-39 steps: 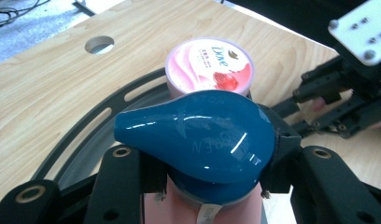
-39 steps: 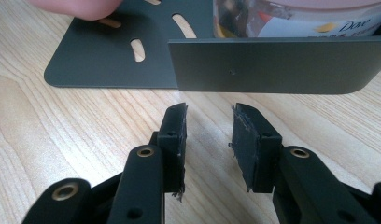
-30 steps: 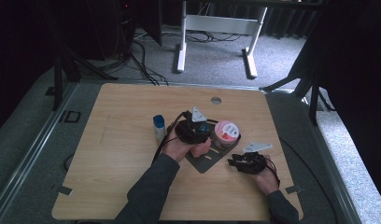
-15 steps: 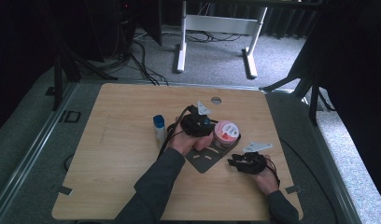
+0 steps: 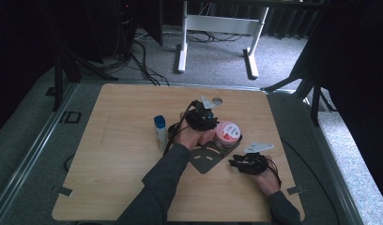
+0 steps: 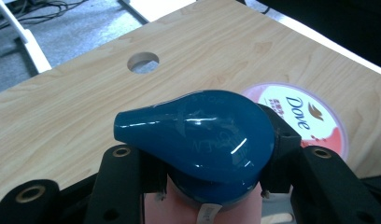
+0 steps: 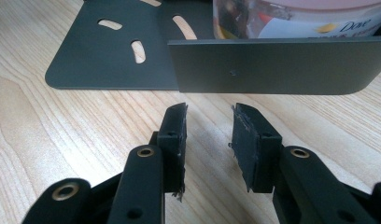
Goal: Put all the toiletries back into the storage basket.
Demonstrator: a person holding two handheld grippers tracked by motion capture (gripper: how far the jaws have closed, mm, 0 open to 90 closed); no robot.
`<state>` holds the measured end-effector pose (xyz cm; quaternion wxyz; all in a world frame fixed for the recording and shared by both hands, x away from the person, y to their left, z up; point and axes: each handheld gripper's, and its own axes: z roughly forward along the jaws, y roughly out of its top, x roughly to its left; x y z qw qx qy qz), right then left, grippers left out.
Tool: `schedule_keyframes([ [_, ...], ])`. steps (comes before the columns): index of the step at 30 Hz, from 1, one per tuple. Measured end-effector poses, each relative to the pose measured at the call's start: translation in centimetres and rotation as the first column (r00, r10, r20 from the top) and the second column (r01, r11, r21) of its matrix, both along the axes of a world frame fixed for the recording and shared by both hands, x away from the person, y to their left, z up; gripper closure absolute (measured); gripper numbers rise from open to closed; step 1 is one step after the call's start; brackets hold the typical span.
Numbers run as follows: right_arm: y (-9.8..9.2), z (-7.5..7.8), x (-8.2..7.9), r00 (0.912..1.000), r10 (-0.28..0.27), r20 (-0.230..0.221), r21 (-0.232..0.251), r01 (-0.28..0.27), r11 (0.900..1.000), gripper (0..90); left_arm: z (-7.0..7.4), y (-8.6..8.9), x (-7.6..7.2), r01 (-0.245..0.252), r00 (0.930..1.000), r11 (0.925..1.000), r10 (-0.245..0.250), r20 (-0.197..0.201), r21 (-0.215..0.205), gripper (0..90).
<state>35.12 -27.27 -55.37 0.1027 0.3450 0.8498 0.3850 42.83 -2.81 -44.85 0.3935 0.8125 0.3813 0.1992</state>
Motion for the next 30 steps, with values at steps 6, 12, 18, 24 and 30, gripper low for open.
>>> schedule_keyframes([
  [6, 0.0, 0.0, 0.0, 1.0, 0.001, 0.001, 0.002, -0.001, 1.0, 65.1, -0.1, -0.3, 0.8, -0.034, 0.9994, 0.9994, 0.034, 0.004, 0.006, 53.1],
  [12, 0.0, 0.0, 0.0, 1.0, 0.001, 0.0, 0.001, -0.001, 1.0, 65.2, -0.7, -0.7, 1.5, -0.064, 0.9979, 0.9979, 0.064, 0.003, 0.006, 53.1],
  [18, 0.1, 0.0, 0.0, 1.0, 0.003, 0.0, 0.002, -0.003, 1.0, 65.2, -1.1, -1.2, 2.2, -0.092, 0.9957, 0.9957, 0.092, -0.002, 0.006, 53.1],
  [24, 0.1, 0.0, 0.1, 1.0, 0.004, 0.0, 0.002, -0.004, 1.0, 65.2, -1.2, -1.4, 2.7, -0.109, 0.9941, 0.9941, 0.109, -0.006, -0.004, 53.1],
  [30, 0.2, 0.0, 0.1, 1.0, 0.006, 0.001, 0.0, -0.006, 1.0, 65.1, -1.3, -1.6, 2.9, -0.142, 0.9898, 0.9895, 0.141, -0.019, -0.028, 53.1],
])
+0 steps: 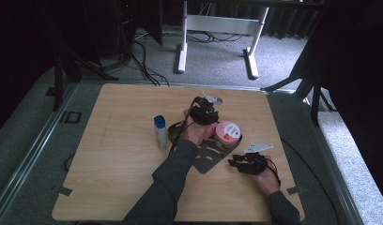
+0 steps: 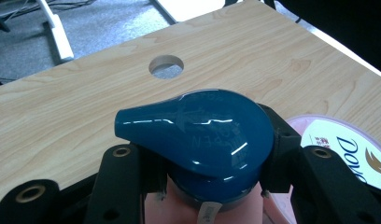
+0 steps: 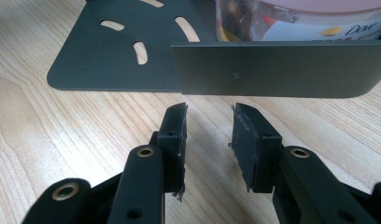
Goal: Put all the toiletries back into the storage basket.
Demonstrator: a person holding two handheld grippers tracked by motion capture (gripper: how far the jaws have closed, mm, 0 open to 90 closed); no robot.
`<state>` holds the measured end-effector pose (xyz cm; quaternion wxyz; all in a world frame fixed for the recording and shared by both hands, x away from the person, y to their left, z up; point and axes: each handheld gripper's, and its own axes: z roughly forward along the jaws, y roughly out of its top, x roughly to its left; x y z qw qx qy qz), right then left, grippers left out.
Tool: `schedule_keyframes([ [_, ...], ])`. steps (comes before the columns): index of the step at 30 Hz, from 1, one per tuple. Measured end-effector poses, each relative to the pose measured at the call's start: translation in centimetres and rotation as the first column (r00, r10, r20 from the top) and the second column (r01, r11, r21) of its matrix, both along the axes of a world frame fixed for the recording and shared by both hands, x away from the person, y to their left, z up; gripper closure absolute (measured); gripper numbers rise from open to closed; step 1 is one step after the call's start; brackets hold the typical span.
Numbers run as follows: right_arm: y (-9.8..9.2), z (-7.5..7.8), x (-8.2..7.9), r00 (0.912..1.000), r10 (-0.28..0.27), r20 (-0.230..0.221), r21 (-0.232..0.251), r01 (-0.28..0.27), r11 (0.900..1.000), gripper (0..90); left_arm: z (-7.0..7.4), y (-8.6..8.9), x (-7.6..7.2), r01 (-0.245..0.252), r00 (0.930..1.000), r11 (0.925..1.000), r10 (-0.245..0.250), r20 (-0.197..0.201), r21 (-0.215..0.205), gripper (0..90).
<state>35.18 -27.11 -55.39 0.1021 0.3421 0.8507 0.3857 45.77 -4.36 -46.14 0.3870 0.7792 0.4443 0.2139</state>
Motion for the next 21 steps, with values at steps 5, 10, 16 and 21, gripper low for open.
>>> schedule_keyframes([
  [5, 0.01, -0.01, 0.01, 1.0, 0.001, 0.0, 0.001, -0.001, 1.0, 65.2, -0.03, -0.1, 0.03, -0.014, 0.9999, 0.9999, 0.014, 0.0, -0.007, 53.1],
  [10, 0.04, 0.0, 0.0, 1.0, 0.001, 0.0, 0.0, -0.001, 1.0, 65.1, -0.09, -0.08, -0.02, -0.014, 0.9999, 0.9998, 0.014, 0.003, -0.01, 53.0],
  [16, 0.08, 0.0, 0.01, 1.0, 0.003, 0.001, 0.0, -0.003, 1.0, 65.1, -0.17, -0.03, -0.13, -0.012, 0.9999, 0.9999, 0.012, 0.008, -0.011, 53.0],
  [21, 0.09, -0.01, 0.02, 1.0, 0.004, 0.001, 0.0, -0.004, 1.0, 65.1, -0.24, 0.01, -0.26, -0.012, 0.9999, 0.9998, 0.012, 0.012, -0.014, 53.0],
])
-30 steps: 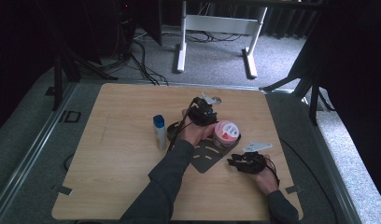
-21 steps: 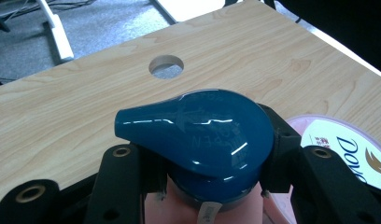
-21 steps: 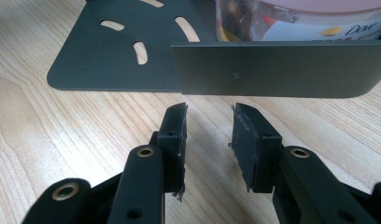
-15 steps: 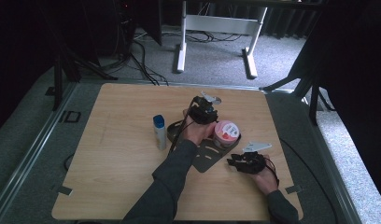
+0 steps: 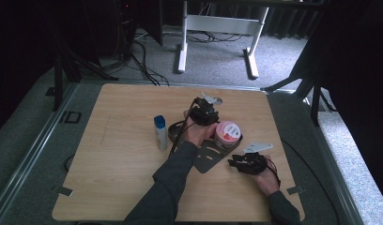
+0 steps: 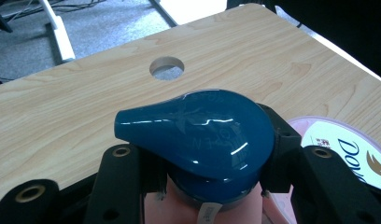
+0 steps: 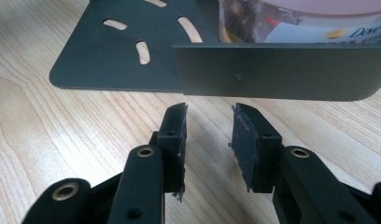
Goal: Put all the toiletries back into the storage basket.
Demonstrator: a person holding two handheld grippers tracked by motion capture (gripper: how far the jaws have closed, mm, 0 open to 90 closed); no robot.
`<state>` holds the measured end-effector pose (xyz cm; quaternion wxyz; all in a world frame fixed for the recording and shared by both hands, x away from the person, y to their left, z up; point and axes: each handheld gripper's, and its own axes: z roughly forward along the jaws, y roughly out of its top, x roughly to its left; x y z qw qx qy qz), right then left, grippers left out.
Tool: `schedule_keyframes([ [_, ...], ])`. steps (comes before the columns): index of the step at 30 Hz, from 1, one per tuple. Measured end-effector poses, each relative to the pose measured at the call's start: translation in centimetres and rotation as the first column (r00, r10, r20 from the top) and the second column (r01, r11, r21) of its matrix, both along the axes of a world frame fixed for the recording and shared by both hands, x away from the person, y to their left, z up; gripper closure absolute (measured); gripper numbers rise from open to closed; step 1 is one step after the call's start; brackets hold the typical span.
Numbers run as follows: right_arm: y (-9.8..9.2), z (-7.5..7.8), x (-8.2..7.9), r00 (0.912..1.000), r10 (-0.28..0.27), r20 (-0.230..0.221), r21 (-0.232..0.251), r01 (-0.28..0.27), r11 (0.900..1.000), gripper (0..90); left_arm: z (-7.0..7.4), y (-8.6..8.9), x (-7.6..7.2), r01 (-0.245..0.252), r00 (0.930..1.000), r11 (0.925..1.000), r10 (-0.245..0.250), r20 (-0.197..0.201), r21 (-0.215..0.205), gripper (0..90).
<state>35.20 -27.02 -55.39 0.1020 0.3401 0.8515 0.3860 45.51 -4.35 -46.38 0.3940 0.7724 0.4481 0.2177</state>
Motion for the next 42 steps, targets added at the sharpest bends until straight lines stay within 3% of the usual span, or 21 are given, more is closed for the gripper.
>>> schedule_keyframes([
  [20, 0.1, 0.0, 0.0, 1.0, 0.0, 0.001, -0.001, 0.0, 1.0, 65.1, -0.2, 0.3, -0.5, 0.012, 0.9999, 0.9998, -0.012, -0.004, 0.015, 51.6],
  [25, 0.1, 0.0, 0.0, 1.0, 0.0, 0.001, -0.001, 0.0, 1.0, 65.0, -0.2, 0.6, -0.6, 0.022, 0.9995, 0.9997, -0.022, -0.025, 0.006, 43.8],
  [31, 0.1, 0.0, 0.0, 1.0, 0.002, 0.002, -0.002, -0.002, 1.0, 65.0, 0.0, 1.1, -1.0, 0.024, 0.9994, 0.9997, -0.024, -0.026, 0.005, 37.5],
  [34, 0.1, 0.0, 0.0, 1.0, 0.002, 0.002, -0.001, -0.002, 1.0, 65.0, 0.1, 1.5, -1.5, 0.037, 0.9991, 0.9991, -0.037, -0.02, 0.022, 36.7],
  [42, 0.1, 0.0, 0.0, 1.0, 0.003, 0.003, -0.001, -0.003, 1.0, 64.9, 0.0, 3.0, -2.9, 0.053, 0.9984, 0.9985, -0.053, -0.017, 0.012, 36.1],
])
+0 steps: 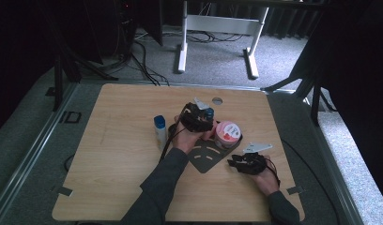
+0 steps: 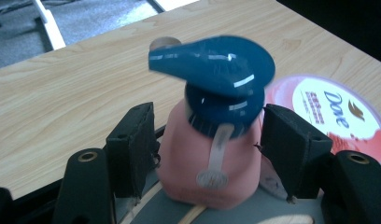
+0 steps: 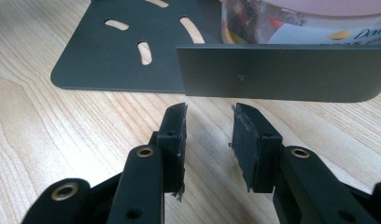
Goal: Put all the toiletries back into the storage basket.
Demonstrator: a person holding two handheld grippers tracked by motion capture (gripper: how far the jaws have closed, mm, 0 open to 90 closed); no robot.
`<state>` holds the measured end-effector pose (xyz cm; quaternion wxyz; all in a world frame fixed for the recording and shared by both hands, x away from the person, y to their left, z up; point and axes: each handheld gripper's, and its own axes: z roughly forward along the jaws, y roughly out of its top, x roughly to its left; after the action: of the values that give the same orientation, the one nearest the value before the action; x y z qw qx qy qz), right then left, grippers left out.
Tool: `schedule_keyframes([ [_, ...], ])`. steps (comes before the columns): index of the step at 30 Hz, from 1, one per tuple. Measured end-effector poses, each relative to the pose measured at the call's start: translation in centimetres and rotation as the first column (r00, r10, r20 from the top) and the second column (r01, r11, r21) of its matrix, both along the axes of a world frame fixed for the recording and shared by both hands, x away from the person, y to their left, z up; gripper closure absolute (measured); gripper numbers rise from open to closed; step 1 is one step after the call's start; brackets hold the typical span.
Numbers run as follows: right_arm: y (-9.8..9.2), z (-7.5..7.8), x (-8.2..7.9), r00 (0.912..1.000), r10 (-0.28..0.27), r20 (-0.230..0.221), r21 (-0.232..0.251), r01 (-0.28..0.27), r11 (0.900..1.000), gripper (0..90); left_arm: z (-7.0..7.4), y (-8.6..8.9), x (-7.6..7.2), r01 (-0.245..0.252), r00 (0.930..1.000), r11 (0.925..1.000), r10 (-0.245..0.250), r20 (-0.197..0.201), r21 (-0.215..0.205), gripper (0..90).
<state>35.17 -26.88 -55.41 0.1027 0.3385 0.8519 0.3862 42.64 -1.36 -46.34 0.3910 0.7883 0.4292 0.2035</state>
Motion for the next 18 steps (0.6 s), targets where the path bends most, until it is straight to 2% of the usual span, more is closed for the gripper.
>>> schedule_keyframes([
  [3, 0.0, 0.0, 0.0, 1.0, -0.001, -0.001, 0.002, 0.001, 1.0, 64.9, 0.1, 0.5, -0.6, 0.005, 0.9999, 1.0, -0.005, 0.01, 0.001, 36.1],
  [8, 0.1, 0.0, 0.0, 1.0, -0.001, -0.001, 0.003, 0.001, 1.0, 64.9, 0.6, 1.7, -2.5, 0.038, 0.9987, 0.9992, -0.038, 0.034, 0.009, 40.0],
  [10, 0.1, 0.0, 0.0, 1.0, -0.001, 0.0, 0.001, 0.001, 1.0, 64.9, 0.7, 2.0, -2.8, 0.042, 0.9985, 0.9991, -0.043, 0.035, 0.009, 43.7],
  [12, 0.1, 0.0, 0.0, 1.0, -0.001, -0.001, 0.002, 0.001, 1.0, 64.9, 0.8, 3.0, -3.6, 0.05, 0.998, 0.9986, -0.05, 0.039, 0.016, 49.1],
  [16, 0.1, 0.0, 0.0, 1.0, 0.0, -0.001, 0.002, 0.0, 1.0, 64.9, 0.8, 4.6, -4.4, 0.017, 0.9985, 0.9994, -0.018, 0.051, 0.031, 60.0],
  [18, 0.1, 0.0, 0.0, 1.0, -0.001, -0.001, 0.002, 0.001, 1.0, 64.9, 0.8, 5.5, -4.8, -0.008, 0.9979, 0.9999, 0.007, 0.064, 0.014, 68.5],
])
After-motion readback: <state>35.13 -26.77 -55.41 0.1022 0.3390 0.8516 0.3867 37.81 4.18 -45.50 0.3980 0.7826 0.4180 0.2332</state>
